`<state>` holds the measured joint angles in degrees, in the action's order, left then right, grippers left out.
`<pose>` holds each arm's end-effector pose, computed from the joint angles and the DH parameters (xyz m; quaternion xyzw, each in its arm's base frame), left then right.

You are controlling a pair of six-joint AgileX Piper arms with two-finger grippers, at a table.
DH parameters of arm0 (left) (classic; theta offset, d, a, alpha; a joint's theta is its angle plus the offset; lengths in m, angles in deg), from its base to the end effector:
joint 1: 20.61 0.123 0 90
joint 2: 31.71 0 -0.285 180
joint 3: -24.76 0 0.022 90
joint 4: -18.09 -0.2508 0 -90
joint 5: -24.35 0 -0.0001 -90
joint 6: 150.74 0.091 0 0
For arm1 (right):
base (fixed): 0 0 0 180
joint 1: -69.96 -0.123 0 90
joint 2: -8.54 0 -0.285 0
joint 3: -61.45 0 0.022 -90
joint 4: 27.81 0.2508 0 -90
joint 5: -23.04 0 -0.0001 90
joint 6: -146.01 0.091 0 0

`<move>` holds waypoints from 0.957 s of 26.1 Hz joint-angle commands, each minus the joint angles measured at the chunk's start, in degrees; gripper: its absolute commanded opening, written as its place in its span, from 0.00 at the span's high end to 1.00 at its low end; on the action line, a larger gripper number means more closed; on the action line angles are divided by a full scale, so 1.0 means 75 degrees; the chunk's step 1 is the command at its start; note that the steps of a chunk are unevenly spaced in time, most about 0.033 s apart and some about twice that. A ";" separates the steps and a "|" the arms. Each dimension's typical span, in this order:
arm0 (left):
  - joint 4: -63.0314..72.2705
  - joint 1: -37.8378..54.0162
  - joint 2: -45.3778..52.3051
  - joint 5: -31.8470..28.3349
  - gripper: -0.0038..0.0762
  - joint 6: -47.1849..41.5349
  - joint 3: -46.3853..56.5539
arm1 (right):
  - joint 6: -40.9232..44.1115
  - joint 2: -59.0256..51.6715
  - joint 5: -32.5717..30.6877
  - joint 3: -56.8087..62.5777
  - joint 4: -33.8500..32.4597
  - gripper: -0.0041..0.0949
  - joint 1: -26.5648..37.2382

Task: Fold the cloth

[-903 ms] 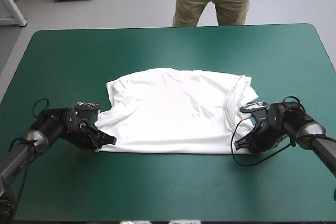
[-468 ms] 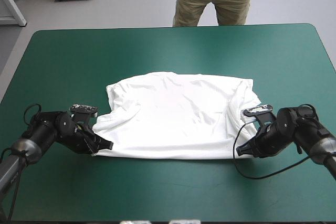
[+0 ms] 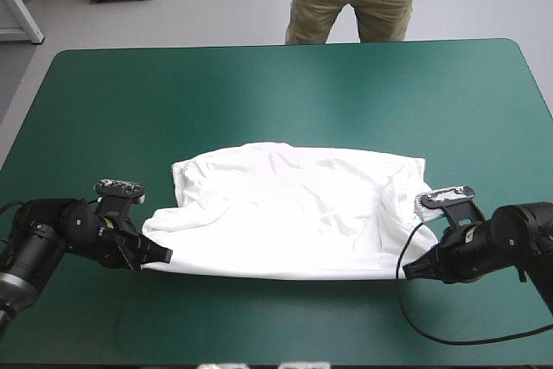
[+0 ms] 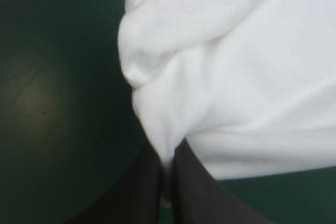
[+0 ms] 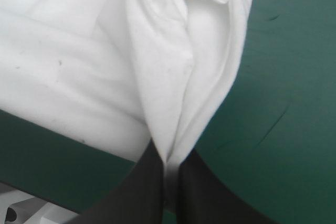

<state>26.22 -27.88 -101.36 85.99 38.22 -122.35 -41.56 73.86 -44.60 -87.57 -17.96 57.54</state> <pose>0.1725 -0.0334 0.2704 0.1149 0.9816 -0.0644 0.1382 0.1511 0.0480 0.2901 -0.1503 0.9753 0.0890 0.1355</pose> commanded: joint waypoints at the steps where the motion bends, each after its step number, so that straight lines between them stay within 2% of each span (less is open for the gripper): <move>1: 0.0003 -0.0009 0.0098 -0.0579 0.96 -0.0188 -0.0587 | 0.0040 -0.0125 0.0129 -0.0338 0.0158 0.98 0.0004; 5: 0.0003 -0.0009 -0.0158 -0.0910 0.96 -0.0219 -0.1221 | 0.0113 0.0025 0.0594 -0.0704 0.0123 0.98 0.0004; 11: 0.0003 -0.0009 -0.1237 -0.1216 0.96 -0.0219 -0.2129 | 0.0113 0.0746 0.1058 -0.1544 0.0071 0.98 0.0004; 16: 0.0003 -0.0009 -0.2142 -0.1916 0.96 -0.0238 -0.2869 | -0.0063 0.1702 0.1715 -0.2291 0.0242 0.98 0.0593; 17: 0.0033 -0.0009 -0.2483 -0.2298 0.96 -0.0249 -0.3101 | -0.0481 0.2166 0.1907 -0.2576 0.0671 0.98 0.1007; 22: 0.0404 -0.0009 -0.3402 -0.3347 0.96 -0.0274 -0.3539 | -0.1551 0.3602 0.1992 -0.3596 0.2141 0.98 0.1822; 25: 0.0753 -0.0009 -0.4135 -0.3874 0.96 -0.0259 -0.3590 | -0.1654 0.4696 0.2024 -0.4126 0.2191 0.97 0.1840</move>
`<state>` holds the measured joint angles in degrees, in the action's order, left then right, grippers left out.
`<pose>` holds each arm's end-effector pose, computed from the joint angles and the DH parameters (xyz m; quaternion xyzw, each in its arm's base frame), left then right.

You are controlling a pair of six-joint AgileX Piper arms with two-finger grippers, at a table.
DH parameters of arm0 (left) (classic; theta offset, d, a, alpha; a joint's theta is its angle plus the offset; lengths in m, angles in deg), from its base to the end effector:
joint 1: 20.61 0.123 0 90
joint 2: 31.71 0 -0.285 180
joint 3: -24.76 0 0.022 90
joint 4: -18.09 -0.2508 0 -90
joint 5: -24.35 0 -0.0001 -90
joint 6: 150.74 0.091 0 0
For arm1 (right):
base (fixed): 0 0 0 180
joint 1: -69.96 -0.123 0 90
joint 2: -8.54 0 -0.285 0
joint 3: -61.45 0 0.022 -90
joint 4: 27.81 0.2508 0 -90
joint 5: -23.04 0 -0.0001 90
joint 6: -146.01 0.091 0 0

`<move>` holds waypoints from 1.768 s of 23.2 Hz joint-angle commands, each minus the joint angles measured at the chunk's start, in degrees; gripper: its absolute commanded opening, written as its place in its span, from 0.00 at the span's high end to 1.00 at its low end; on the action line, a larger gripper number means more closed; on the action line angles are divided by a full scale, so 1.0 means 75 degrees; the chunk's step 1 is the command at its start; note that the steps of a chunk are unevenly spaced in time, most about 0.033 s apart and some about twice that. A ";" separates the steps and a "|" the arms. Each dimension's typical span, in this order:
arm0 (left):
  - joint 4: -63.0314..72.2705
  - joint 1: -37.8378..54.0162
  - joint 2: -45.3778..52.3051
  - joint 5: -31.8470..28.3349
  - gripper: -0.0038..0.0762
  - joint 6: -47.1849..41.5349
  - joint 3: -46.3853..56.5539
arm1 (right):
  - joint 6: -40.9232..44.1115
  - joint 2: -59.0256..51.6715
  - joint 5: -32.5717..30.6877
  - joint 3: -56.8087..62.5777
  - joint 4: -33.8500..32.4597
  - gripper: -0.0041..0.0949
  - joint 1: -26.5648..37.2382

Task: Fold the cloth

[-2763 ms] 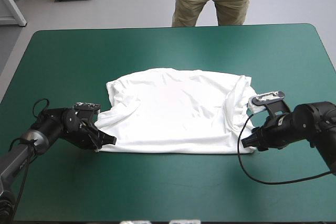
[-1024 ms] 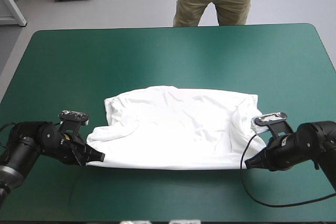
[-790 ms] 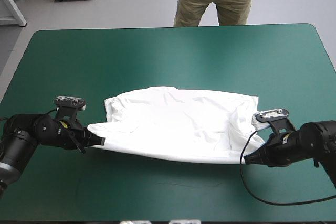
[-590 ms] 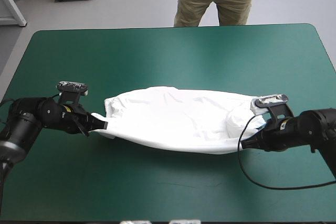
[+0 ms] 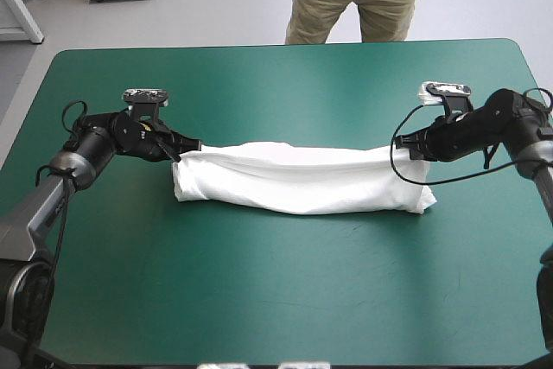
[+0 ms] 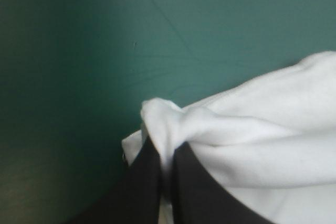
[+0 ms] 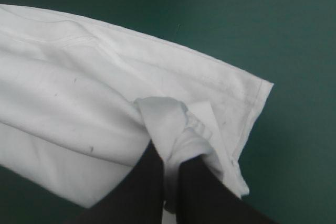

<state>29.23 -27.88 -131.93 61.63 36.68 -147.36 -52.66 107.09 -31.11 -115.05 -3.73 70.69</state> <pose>0.3436 -0.0546 0.2725 0.0657 0.9496 -0.0787 0.2962 0.3306 0.0259 0.2970 -0.0656 0.9585 0.1539 0.2309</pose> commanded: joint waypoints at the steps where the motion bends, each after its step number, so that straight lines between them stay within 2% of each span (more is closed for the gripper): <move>1: 0.0405 -0.0009 -0.0250 -0.0666 0.96 -0.0040 -0.0255 | -0.0175 0.0538 0.0227 -0.0586 0.0294 0.96 0.0086; 3: 0.0405 -0.0009 -0.0610 -0.0610 0.96 -0.0042 -0.0255 | -0.0192 0.0835 0.0227 -0.0712 0.0301 0.87 0.0086; 5: 0.0416 -0.0009 -0.0755 -0.0487 0.89 0.0237 -0.0255 | -0.0205 0.0843 0.0354 -0.0712 0.0301 0.71 0.0086; 7: 0.0435 -0.0009 -0.0753 -0.0503 0.69 0.0335 -0.0268 | -0.0205 0.0843 0.0426 -0.0712 0.0287 0.56 0.0086; 8: 0.0435 -0.0009 -0.0720 -0.0555 0.52 0.0335 -0.0266 | -0.0205 0.0829 0.0444 -0.0712 0.0287 0.51 0.0086; 11: 0.0367 -0.0009 -0.0550 -0.0622 0.27 0.0335 -0.0266 | -0.0205 0.0713 0.0444 -0.0743 0.0260 0.50 0.0086; 13: 0.0401 -0.0009 -0.0327 -0.0623 0.22 0.0352 -0.0266 | -0.0205 0.0459 0.0531 -0.0743 0.0191 0.50 0.0098; 18: 0.0777 -0.0009 0.0391 -0.0616 0.23 0.0836 -0.0266 | -0.0205 -0.0542 0.0514 -0.0753 0.0095 0.51 0.0378; 22: 0.2418 -0.0146 0.0966 -0.0149 0.23 0.2137 -0.0266 | -0.0161 -0.1621 0.0060 -0.0753 0.0038 0.51 0.0670; 24: 0.3595 -0.0493 0.1110 0.0230 0.31 0.3010 -0.0266 | -0.0101 -0.2357 -0.0188 -0.0753 -0.0106 0.52 0.0791; 26: 0.4145 -0.0988 0.1055 0.0419 0.57 0.3406 -0.0266 | 0.0199 -0.3005 -0.0206 -0.0753 -0.0613 0.58 0.0836; 27: 0.4235 -0.1369 0.0925 0.0370 0.86 0.3388 -0.0252 | 0.0256 -0.3393 -0.0206 -0.0753 -0.0924 0.73 0.0843; 28: 0.4427 -0.1671 0.0711 0.0320 0.95 0.3421 -0.0252 | 0.0400 -0.3684 -0.0206 -0.0753 -0.1294 0.92 0.0843; 29: 0.4625 -0.1785 0.0603 0.0336 0.95 0.3421 -0.0252 | 0.0473 -0.3787 -0.0206 -0.0753 -0.1384 0.98 0.0843; 34: 0.5850 -0.2493 -0.0277 0.0411 0.96 0.4286 -0.0252 | 0.0881 -0.4203 -0.0241 -0.0753 -0.1972 0.98 0.0843; 38: 0.6217 -0.2689 -0.1310 -0.0151 0.96 0.4622 -0.0252 | 0.1079 -0.4182 -0.0331 -0.0593 -0.2165 0.98 0.0843; 41: 0.6217 -0.2689 -0.1577 -0.0369 0.96 0.4708 -0.0252 | 0.1079 -0.4182 -0.0172 -0.0347 -0.2113 0.98 0.0843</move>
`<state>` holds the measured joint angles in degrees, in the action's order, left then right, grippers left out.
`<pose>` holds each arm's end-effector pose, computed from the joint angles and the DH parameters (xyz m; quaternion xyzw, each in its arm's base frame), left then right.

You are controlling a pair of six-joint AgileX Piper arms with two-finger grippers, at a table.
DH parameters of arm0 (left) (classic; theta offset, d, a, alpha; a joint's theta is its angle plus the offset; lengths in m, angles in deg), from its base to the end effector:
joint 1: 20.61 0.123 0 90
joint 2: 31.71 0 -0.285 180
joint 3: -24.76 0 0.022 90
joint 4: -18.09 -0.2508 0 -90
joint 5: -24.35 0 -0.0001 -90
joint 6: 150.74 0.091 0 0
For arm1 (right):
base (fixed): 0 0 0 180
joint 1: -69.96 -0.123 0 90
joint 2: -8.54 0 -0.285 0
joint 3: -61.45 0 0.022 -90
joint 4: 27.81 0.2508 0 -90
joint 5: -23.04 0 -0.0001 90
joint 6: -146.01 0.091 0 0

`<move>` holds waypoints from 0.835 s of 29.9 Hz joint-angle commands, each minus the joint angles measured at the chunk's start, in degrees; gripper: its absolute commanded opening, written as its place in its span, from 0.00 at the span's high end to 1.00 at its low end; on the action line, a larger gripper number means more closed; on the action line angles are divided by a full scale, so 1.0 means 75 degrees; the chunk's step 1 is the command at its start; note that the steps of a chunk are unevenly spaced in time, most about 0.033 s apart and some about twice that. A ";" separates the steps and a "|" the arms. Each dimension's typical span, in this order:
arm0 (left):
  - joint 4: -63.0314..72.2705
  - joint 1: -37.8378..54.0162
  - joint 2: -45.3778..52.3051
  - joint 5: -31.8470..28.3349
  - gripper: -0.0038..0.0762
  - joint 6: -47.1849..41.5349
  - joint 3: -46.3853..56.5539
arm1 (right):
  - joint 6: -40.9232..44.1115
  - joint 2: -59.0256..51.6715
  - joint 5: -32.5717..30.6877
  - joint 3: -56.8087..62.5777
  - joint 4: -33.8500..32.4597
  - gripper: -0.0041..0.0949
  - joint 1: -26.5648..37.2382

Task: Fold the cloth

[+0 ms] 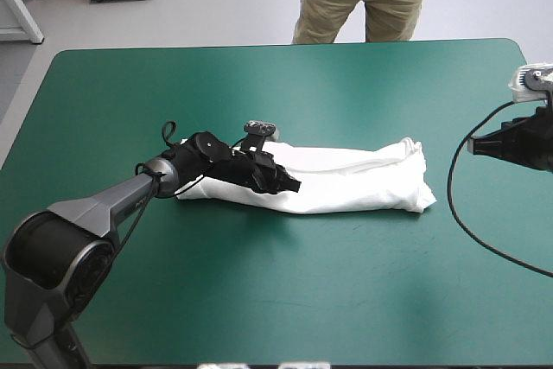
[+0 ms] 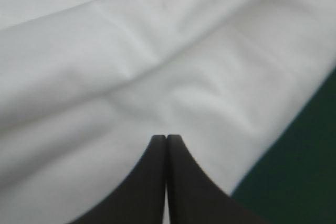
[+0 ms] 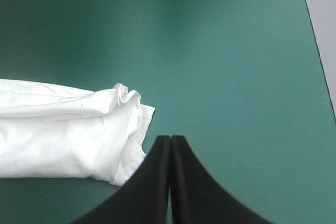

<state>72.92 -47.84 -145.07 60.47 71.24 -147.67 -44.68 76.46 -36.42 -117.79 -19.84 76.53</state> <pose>0.3236 -0.2159 0.2103 0.2385 0.8924 -0.3145 0.2188 0.1897 -0.0109 0.4432 -0.0267 0.8968 0.0030 0.4417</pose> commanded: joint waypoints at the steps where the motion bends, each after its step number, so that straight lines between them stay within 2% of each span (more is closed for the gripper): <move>1: 0.0392 -0.0028 0.0087 -0.0235 0.96 0.0146 -0.0211 | 0.0096 -0.0097 0.0620 0.0135 0.0036 0.98 0.0064; 6: 0.0392 -0.0028 -0.0282 -0.0140 0.96 0.0146 -0.0211 | 0.0337 0.0049 0.0772 0.0714 0.0106 0.97 0.0064; 9: 0.0311 -0.0028 -0.0340 -0.0061 0.96 0.0170 -0.0211 | 0.0192 0.0327 0.0630 0.1038 0.0635 0.95 0.0064; 10: 0.0311 -0.0028 -0.0347 -0.0020 0.96 0.0174 -0.0211 | 0.0020 0.0463 0.0545 0.1108 0.0894 0.91 0.0064; 13: 0.0311 -0.0028 -0.0359 0.0044 0.96 0.0174 -0.0211 | -0.0401 0.0893 0.0511 0.1244 0.1766 0.74 0.0064; 17: 0.0311 -0.0028 -0.0359 0.0207 0.96 0.0174 -0.0211 | -0.0747 0.1550 0.0564 0.1256 0.2501 0.27 0.0064; 19: 0.0311 -0.0028 -0.0359 0.0235 0.96 0.0158 -0.0211 | -0.0804 0.1916 0.0678 0.1256 0.2532 0.13 0.0064; 20: 0.0311 -0.0028 -0.0359 0.0255 0.96 0.0158 -0.0211 | -0.0910 0.2112 0.0715 0.1256 0.2547 0.12 0.0064; 25: 0.0311 -0.0028 -0.0359 0.0285 0.96 0.0158 -0.0211 | -0.1278 0.3088 0.0959 0.1256 0.2761 0.21 0.0064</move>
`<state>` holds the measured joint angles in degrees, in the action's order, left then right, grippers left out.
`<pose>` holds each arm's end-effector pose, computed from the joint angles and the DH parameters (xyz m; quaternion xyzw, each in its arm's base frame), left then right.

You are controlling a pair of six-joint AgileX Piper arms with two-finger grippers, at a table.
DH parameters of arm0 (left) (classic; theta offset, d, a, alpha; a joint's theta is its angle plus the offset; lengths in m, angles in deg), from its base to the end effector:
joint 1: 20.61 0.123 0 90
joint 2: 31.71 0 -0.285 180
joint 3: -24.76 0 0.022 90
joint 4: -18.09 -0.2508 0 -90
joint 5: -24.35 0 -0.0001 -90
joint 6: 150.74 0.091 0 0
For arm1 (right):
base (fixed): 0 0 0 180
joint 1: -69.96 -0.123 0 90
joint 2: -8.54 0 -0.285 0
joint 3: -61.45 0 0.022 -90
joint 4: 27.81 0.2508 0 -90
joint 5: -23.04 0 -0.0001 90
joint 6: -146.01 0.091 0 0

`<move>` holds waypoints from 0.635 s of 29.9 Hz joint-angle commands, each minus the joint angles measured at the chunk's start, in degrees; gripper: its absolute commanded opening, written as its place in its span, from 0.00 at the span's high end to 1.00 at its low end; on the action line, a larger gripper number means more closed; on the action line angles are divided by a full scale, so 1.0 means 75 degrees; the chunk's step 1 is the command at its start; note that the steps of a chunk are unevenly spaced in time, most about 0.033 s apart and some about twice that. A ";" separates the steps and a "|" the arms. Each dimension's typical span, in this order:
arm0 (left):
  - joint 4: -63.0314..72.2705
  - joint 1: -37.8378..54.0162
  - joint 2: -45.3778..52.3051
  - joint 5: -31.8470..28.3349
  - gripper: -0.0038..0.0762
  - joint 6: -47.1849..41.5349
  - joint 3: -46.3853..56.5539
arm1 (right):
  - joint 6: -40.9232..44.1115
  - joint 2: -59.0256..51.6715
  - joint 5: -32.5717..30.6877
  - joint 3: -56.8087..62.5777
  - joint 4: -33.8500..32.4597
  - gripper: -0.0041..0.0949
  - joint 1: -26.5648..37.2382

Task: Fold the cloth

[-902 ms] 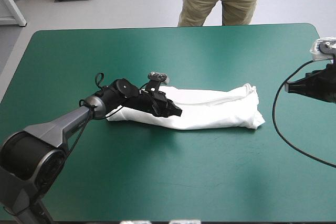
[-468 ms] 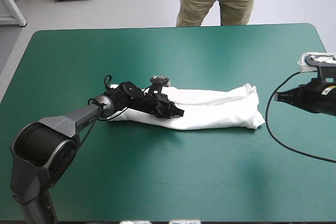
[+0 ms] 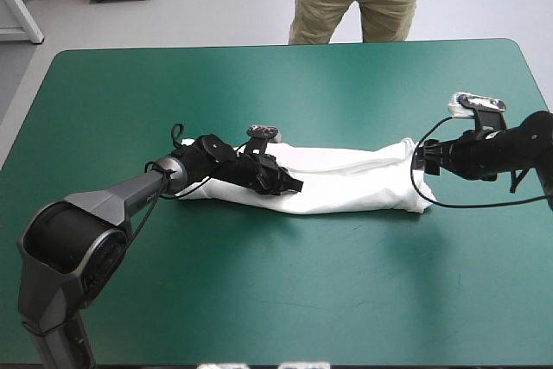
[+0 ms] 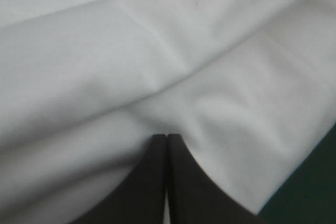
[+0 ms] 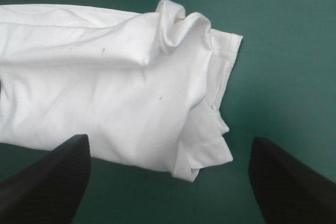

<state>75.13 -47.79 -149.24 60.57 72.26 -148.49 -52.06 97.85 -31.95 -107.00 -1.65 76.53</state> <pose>0.3312 -0.2208 0.1871 0.2263 0.8993 -0.3195 0.1946 0.2875 0.0000 0.3068 -0.0077 0.9565 0.1601 0.2435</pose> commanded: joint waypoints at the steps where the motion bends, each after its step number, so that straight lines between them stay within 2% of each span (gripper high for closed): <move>1: 0.0016 -0.0035 0.0197 0.0272 0.96 0.0023 -0.0102 | -0.0333 0.0397 0.0429 -0.0183 0.0335 0.23 0.0064; 6: 0.0016 -0.0035 0.0197 0.0218 0.96 0.0023 -0.0102 | -0.0514 0.1318 0.0717 -0.0183 0.0335 0.33 0.0064; 16: 0.0045 -0.0035 0.0197 0.0187 0.96 0.0023 -0.0102 | -0.0828 0.2516 0.0839 -0.0183 0.0867 0.33 -0.0038; 19: 0.0045 -0.0035 0.0197 0.0187 0.96 0.0023 -0.0102 | -0.0953 0.2644 0.0839 -0.0183 0.0909 0.41 -0.0201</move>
<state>75.32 -47.79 -149.24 60.63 72.26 -148.51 -57.86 117.42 -25.95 -107.91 3.54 76.30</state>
